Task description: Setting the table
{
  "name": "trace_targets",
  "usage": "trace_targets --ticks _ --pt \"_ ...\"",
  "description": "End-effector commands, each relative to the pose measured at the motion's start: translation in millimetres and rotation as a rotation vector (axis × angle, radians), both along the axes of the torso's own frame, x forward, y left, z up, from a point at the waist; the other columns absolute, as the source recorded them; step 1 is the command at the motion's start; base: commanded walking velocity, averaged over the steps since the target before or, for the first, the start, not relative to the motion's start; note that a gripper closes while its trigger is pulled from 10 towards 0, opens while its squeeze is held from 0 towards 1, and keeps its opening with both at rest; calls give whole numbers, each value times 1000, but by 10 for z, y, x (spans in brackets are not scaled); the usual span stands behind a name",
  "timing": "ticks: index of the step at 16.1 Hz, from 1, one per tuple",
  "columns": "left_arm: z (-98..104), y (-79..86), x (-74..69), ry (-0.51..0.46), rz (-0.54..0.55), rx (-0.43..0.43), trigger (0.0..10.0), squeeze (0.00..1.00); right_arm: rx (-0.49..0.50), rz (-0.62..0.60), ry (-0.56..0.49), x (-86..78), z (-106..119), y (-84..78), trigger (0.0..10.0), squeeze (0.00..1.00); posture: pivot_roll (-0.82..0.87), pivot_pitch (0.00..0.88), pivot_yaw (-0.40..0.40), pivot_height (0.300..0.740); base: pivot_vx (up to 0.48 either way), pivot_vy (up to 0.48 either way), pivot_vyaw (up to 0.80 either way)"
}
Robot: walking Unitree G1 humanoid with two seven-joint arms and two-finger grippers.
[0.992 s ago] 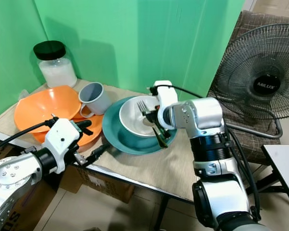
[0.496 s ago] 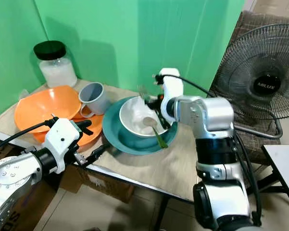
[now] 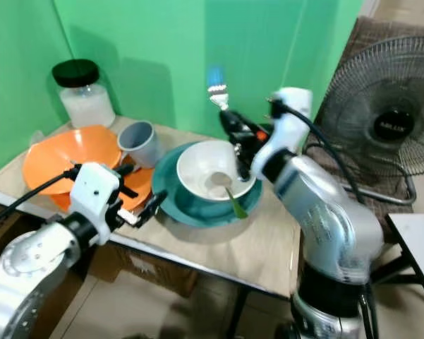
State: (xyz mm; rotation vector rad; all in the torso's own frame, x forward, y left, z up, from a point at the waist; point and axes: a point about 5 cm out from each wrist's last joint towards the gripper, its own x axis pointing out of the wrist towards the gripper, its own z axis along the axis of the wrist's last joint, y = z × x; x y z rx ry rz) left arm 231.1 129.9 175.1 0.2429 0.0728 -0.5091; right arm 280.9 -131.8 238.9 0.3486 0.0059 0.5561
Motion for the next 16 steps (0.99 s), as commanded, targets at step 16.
trace_targets --ticks 16 --pt "113 106 67 -98 245 -111 10000 0 -161 -412 -125 -518 -249 -186 10000 0 -105 95 29 740 0 0 -437"
